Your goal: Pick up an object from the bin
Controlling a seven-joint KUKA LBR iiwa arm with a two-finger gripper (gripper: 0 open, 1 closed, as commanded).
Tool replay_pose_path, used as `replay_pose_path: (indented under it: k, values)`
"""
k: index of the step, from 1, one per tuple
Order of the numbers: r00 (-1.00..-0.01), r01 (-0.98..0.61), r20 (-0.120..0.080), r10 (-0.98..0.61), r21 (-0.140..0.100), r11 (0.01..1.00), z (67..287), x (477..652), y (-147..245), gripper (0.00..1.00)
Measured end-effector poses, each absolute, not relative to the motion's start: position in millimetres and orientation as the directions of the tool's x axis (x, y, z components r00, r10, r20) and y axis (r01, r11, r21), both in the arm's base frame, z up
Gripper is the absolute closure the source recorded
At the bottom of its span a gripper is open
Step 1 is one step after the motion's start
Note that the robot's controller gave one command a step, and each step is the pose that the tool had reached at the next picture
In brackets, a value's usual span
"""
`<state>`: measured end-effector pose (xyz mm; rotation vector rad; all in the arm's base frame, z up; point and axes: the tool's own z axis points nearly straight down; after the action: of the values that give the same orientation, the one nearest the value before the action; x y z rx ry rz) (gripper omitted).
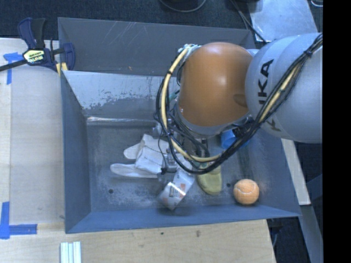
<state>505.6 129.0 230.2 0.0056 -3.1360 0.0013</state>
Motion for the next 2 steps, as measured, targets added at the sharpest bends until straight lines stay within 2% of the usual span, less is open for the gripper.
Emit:
replay_pose_path:
  k: [1,2]
  values:
    - [-1.0,0.0,-0.003,0.0,0.001,1.0,235,507.0,128,0.0]
    - [-1.0,0.013,-0.011,0.013,0.003,1.0,198,512.2,131,0.0]
